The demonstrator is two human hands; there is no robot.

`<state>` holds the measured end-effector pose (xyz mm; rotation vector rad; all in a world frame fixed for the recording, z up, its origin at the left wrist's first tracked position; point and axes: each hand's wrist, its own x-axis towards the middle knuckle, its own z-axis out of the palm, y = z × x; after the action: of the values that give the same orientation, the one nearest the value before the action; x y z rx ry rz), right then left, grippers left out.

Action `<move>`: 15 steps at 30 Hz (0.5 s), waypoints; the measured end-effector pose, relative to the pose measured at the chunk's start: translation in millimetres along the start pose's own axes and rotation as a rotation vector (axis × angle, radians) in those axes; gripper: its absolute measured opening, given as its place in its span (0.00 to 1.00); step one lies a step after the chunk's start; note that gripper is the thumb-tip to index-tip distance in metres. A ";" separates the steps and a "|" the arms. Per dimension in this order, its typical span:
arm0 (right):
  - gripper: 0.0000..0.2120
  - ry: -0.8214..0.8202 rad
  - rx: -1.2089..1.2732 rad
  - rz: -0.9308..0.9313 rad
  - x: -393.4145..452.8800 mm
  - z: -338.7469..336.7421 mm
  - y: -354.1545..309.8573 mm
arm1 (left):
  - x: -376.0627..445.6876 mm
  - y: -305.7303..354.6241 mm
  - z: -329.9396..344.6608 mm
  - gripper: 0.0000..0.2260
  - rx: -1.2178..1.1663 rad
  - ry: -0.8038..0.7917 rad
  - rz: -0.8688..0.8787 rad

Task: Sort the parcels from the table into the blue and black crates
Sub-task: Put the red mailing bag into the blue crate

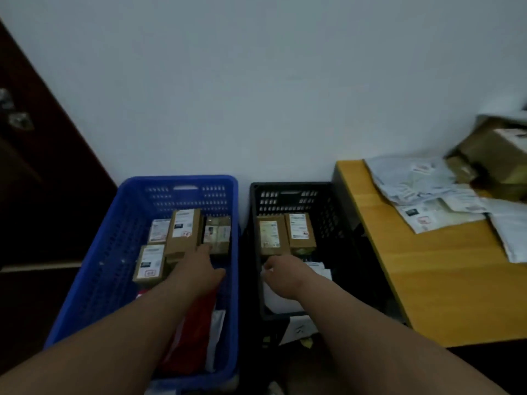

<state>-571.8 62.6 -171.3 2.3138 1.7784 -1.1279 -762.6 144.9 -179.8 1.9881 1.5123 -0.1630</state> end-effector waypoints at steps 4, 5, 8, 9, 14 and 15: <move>0.21 0.040 0.032 0.038 -47.6 -22.0 41.5 | -18.2 61.6 -2.3 0.35 0.095 0.028 0.062; 0.22 0.055 0.036 0.052 -57.8 -27.8 53.7 | -21.8 78.3 -2.1 0.35 0.107 0.037 0.081; 0.22 0.114 0.061 0.128 -83.5 -44.8 95.2 | -26.5 129.9 5.3 0.32 0.032 0.028 0.166; 0.22 0.135 0.070 0.152 -91.5 -50.8 111.1 | -26.9 148.3 10.0 0.30 0.011 0.027 0.184; 0.21 0.178 0.116 0.224 -131.3 -80.5 207.1 | -22.4 243.6 51.0 0.26 -0.022 0.021 0.239; 0.21 0.177 0.130 0.244 -139.4 -87.2 229.2 | -20.6 263.3 61.9 0.26 -0.023 0.017 0.245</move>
<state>-345.3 -98.4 -123.1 2.6919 1.4525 -1.0579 -514.9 56.0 -113.7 2.1402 1.2614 -0.0257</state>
